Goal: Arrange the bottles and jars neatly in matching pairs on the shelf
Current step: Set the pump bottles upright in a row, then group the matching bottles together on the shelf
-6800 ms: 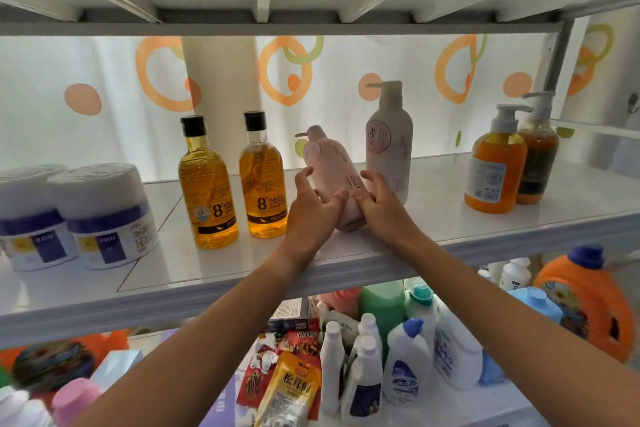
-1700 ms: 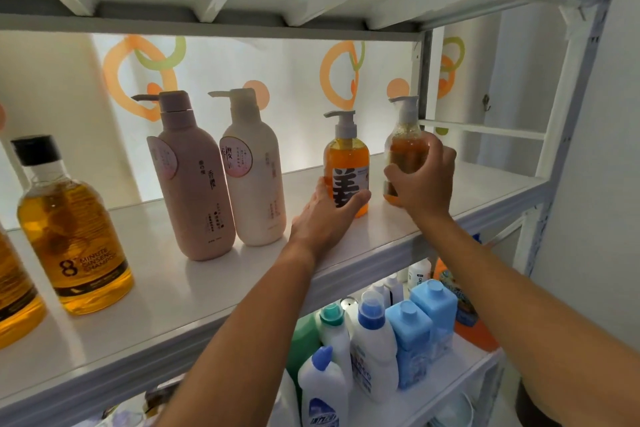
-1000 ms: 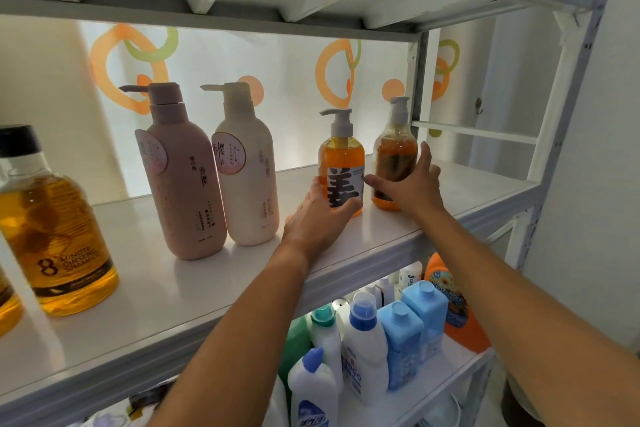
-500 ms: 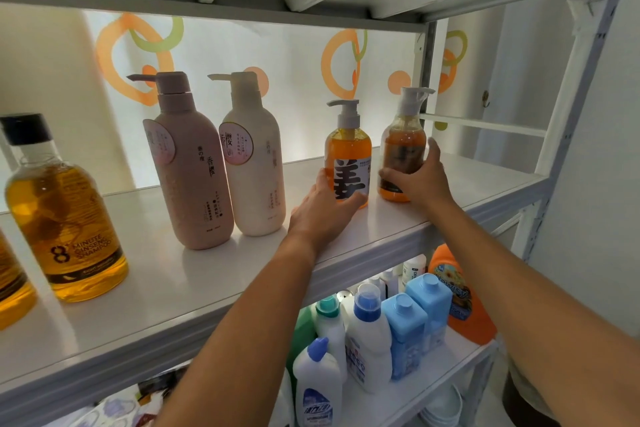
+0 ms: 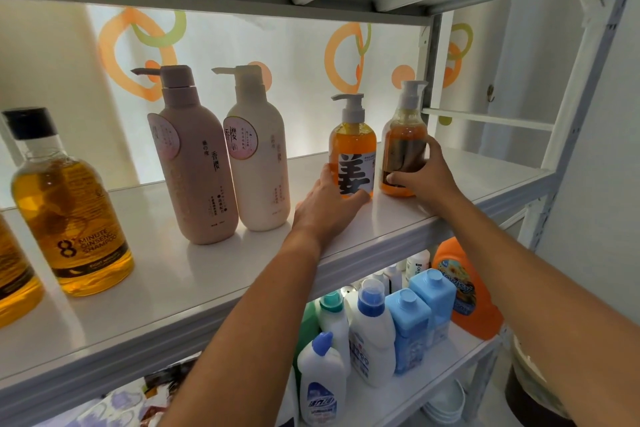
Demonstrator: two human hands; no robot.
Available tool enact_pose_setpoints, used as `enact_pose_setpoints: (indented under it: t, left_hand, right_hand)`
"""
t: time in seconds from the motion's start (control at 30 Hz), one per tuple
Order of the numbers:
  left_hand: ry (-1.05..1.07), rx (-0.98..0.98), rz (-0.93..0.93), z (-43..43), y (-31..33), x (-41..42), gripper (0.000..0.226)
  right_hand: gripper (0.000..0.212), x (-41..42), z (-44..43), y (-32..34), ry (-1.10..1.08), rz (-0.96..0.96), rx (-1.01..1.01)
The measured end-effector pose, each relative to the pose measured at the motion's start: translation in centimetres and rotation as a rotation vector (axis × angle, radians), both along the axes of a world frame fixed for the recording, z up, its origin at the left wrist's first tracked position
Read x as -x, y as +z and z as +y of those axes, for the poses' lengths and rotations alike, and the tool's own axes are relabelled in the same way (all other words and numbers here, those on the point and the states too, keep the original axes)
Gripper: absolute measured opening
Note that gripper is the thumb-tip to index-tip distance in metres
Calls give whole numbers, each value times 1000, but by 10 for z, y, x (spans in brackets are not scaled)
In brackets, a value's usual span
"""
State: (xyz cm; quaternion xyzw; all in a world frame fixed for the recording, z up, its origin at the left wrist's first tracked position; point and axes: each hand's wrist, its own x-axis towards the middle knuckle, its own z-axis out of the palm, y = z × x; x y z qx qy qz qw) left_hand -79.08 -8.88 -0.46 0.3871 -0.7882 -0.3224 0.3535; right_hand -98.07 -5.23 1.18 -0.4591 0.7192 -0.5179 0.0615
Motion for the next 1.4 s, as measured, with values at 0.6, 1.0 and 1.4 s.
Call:
enact_pose_setpoints:
  t: [0.6,1.0,1.4]
  left_hand:
    - [-8,-3,12,1,1,0,71]
    - [-7,5,-6,3,2,-2,69]
    - [3,49,79,3,2,-3,69]
  right_hand:
    - [95,-11,4,1,77,88,-48]
    - [87,-12,10,4,65,101,-61]
    - [85,-16,14,4,53,66,-35]
